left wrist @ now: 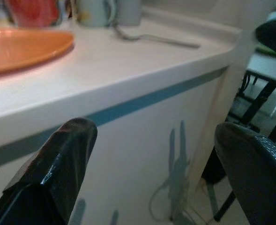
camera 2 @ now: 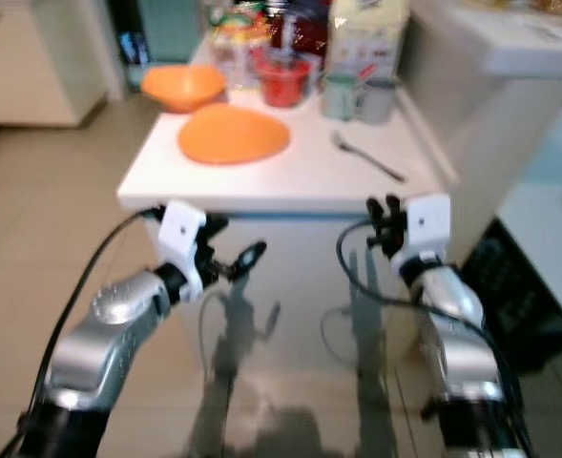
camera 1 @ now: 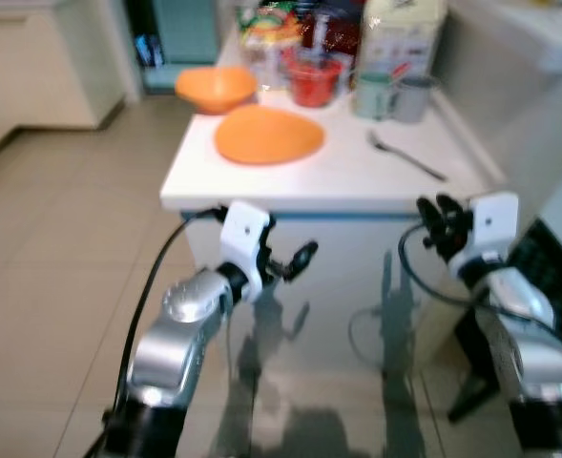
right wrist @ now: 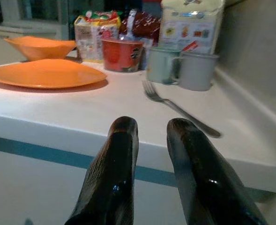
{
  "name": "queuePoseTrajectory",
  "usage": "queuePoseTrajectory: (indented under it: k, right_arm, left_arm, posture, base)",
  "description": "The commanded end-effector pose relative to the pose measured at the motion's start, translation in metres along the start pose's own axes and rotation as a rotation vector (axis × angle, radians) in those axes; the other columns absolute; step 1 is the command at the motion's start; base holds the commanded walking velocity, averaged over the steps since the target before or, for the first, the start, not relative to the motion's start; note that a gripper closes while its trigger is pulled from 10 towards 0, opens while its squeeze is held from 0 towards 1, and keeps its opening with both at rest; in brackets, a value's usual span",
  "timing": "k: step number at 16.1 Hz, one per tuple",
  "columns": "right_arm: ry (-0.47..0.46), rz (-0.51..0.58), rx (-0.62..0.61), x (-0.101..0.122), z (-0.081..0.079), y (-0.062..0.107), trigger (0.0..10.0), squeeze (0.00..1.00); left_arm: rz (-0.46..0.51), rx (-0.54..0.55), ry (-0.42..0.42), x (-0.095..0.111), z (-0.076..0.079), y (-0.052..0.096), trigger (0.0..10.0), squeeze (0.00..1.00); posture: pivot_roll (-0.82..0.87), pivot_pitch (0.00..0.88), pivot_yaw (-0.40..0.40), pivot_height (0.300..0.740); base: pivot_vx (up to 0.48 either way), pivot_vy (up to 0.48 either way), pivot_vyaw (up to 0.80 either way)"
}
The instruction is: Setting the table
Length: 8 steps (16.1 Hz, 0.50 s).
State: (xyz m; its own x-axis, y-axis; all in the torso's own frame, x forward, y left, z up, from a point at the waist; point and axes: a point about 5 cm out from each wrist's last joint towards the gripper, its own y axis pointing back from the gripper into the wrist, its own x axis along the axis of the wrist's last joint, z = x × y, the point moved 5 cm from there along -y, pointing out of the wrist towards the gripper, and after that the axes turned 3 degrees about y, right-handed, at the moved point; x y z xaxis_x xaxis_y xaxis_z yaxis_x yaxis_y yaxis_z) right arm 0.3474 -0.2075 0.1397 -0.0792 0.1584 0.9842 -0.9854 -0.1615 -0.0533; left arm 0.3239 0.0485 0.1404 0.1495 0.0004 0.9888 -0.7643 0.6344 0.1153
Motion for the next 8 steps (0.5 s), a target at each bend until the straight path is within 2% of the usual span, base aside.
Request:
queuePoseTrajectory:
  k: [1,5,8]
  right_arm:
    - [0.019,0.021,0.010,0.007,-0.002,-0.004,10.0,0.00]
    - [0.055,0.028,0.006,0.014,0.011,-0.006,10.0,0.00]
    - [0.060,0.031,0.011,0.014,0.011,-0.006,10.0,0.00]
  left_arm:
    - [-0.005,-0.001,0.007,-0.002,0.001,0.002,10.0,0.00]
    - [-0.008,0.003,0.005,-0.004,0.002,0.000,10.0,0.00]
    - [0.000,0.000,-0.011,-0.003,0.006,0.000,10.0,0.00]
  posture:
    - [-0.02,0.000,0.029,0.740]
    - [-0.02,0.000,0.021,0.740]
    - [-0.02,0.000,0.017,0.740]
  base:
    - [0.480,0.000,0.00]
    - [0.478,0.000,0.00]
    - [0.470,0.000,0.00]
